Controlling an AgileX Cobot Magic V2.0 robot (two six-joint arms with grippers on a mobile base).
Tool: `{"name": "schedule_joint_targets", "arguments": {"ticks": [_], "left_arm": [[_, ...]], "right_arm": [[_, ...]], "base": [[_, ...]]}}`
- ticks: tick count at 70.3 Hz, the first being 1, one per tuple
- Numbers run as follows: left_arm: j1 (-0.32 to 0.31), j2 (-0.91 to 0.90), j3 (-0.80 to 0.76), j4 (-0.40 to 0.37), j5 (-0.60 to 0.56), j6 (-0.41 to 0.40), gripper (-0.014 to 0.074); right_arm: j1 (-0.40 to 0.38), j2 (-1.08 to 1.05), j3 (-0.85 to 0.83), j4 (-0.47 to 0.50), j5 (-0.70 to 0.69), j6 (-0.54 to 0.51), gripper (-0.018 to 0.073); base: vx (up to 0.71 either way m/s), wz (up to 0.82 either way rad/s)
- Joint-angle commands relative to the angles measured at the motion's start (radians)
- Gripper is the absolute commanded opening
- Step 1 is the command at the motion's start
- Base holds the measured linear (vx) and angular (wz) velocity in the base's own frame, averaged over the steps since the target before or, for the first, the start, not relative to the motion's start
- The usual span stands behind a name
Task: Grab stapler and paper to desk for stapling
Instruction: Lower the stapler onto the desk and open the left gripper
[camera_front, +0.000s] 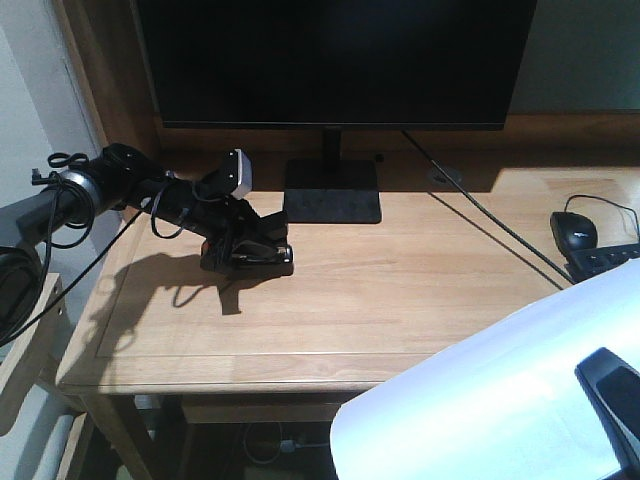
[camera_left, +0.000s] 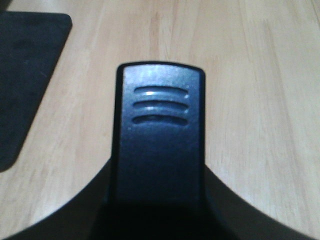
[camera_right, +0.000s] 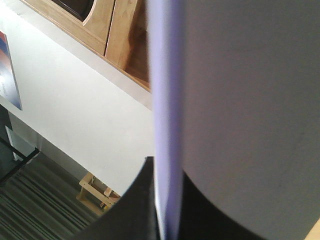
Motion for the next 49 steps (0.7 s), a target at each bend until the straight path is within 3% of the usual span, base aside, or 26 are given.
{"name": "schedule_joint_targets", "arguments": {"ticks": [1,19,34,49], "left_arm": [[-0.004,-0.072,-0.033,-0.096,0.036,0.007,0.0004],[-0.007,-0.069,-0.033,-0.084,0.031,0.003,0.0074],[-0.011,-0.069,-0.033,0.013,0.007,-0.064,0.0226],[-0.011,-0.074,-0.033,-0.005,0.008,-0.096,0.0385]], "right_arm": [[0.003,0.008,0.001,-0.007,-0.077,-0.014,-0.0006],[0.003,0.008,0.001,-0.007,-0.077,-0.014,-0.0006],[0.003,0.008,0.001,-0.007,-0.077,-0.014,-0.0006],[0.003,0.008,0.001,-0.007,-0.077,-0.014,-0.0006]], "base": [[0.00,0.00],[0.00,0.00],[0.00,0.00],[0.00,0.00]]}}
